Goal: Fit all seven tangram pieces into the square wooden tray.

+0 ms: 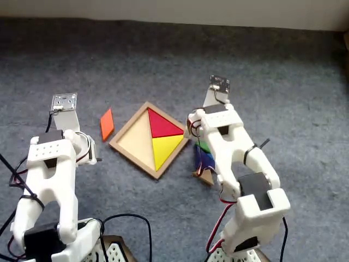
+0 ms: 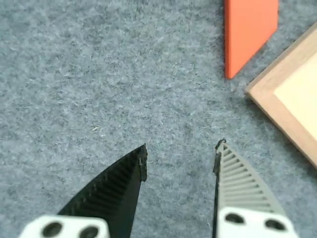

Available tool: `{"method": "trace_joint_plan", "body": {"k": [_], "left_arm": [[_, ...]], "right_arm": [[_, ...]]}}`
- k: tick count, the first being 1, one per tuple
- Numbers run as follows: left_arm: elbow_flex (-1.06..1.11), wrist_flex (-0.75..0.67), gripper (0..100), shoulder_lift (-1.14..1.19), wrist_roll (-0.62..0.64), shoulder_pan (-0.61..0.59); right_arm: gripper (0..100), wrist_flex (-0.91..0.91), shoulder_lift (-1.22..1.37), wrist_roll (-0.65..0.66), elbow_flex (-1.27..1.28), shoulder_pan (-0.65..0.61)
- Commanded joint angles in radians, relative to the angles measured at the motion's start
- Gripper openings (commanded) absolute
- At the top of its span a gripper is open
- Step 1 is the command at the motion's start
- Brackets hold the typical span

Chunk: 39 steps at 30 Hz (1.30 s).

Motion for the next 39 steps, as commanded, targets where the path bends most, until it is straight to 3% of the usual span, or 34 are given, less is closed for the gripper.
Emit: {"method": "trace_joint_plan", "body": {"k": [1, 5, 11, 16, 24, 32, 39], "left_arm": [[0.002, -0.012, 23, -0.035, 0.008, -0.008], [0.002, -0.012, 23, -0.035, 0.008, -0.008], [0.002, -0.012, 23, -0.035, 0.008, -0.008], [0.002, -0.012, 23, -0.035, 0.006, -0.008], [0.002, -0.012, 23, -0.035, 0.006, -0.010], [0.002, -0.012, 23, -0.035, 0.008, -0.012], [0.002, -0.012, 23, -0.035, 0.006, -0.012]], "right_arm": [[27.8, -0.012, -0.008, -0.014, -0.054, -0.007], [27.3, 0.010, -0.002, -0.014, -0.053, -0.007], [12.8, 0.065, -0.001, -0.006, -0.059, -0.007], [10.9, 0.128, -0.007, -0.005, -0.061, 0.025], [10.5, 0.263, -0.148, 0.229, -0.216, 0.058], [10.6, 0.265, -0.259, 0.460, -0.232, -0.130], [10.8, 0.243, -0.096, 0.474, -0.335, -0.289]]}}
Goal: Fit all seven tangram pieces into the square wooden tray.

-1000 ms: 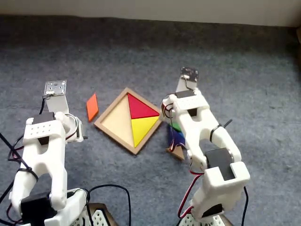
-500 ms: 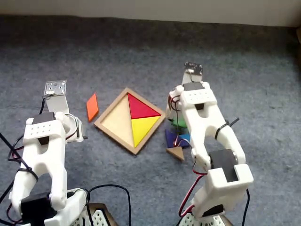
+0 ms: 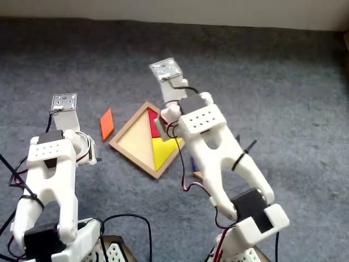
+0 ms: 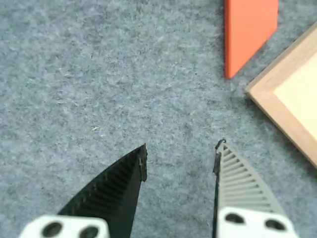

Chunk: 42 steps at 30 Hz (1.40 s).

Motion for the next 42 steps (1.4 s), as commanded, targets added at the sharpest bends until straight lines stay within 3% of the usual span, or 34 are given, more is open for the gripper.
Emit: {"method": "trace_joint_plan", "body": {"k": [1, 16, 22, 29, 35, 42], "left_arm": [[0.002, -0.012, 23, -0.035, 0.005, -0.012], [0.002, -0.012, 23, -0.035, 0.005, -0.012], [0.002, -0.012, 23, -0.035, 0.005, -0.012], [0.002, -0.012, 23, -0.035, 0.005, -0.012], [0.002, -0.012, 23, -0.035, 0.005, -0.012], [0.004, -0.012, 23, -0.035, 0.005, -0.012]], "right_arm": [[10.8, -0.018, 0.067, 0.012, -0.133, -0.071], [10.9, -0.010, 0.444, 0.008, -0.441, -0.206], [11.5, 0.024, 0.456, 0.008, -0.443, -0.205], [23.8, 0.056, 0.458, -0.068, -0.443, -0.205], [23.8, 0.064, 0.447, -0.068, -0.475, -0.208], [23.8, 0.193, 0.407, -0.063, -0.555, -0.203]]}}
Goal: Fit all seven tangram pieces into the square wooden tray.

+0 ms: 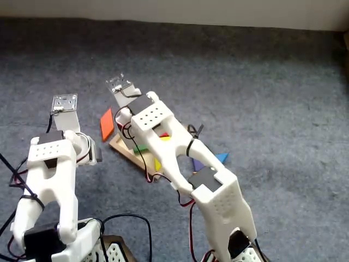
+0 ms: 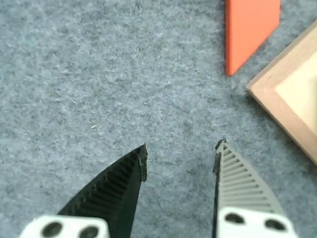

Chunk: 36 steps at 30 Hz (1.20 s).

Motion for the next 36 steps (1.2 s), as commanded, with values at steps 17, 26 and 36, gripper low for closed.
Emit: {"method": "trace_joint_plan", "body": {"k": [17, 26, 36], "left_arm": [[-0.002, -0.012, 23, -0.035, 0.005, -0.013], [-0.002, -0.012, 23, -0.035, 0.005, -0.013], [-0.002, -0.012, 23, -0.035, 0.005, -0.010]], "right_arm": [[3.9, 0.430, -0.331, 0.118, -0.071, 0.303], [11.1, 0.254, -0.602, 0.183, 0.438, 0.374], [11.2, -0.094, -0.812, 0.186, 0.990, 0.392]]}}
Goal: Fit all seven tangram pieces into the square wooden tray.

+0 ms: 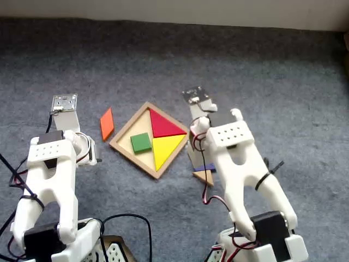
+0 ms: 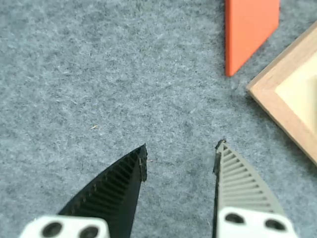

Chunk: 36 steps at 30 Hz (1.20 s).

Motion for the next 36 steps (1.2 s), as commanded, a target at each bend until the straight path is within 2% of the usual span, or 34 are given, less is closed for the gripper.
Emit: {"method": "trace_joint_plan", "body": {"k": [1, 6, 9, 15, 21, 29, 36], "left_arm": [[-0.002, -0.014, 23, -0.035, 0.005, -0.010], [-0.002, -0.028, 23, -0.035, 0.005, -0.010], [-0.002, -0.034, 23, -0.033, 0.005, -0.010], [-0.002, -0.034, 23, -0.033, 0.005, -0.010], [-0.002, -0.034, 23, -0.033, 0.005, -0.010], [-0.002, -0.034, 23, -0.033, 0.005, -0.010], [-0.002, -0.034, 23, -0.033, 0.005, -0.010]], "right_arm": [[11.2, -0.071, -0.056, 0.011, 0.102, 0.008], [11.3, -0.079, -0.016, 0.012, 0.142, 0.007], [11.3, -0.081, 0.039, 0.058, 0.140, 0.007], [11.5, -0.160, 0.160, 0.066, 0.136, 0.005], [23.6, -0.156, 0.183, 0.066, 0.056, 0.007], [23.5, -0.163, 0.186, 0.069, 0.053, -0.068], [23.5, -0.165, 0.186, 0.140, 0.054, -0.076]]}}
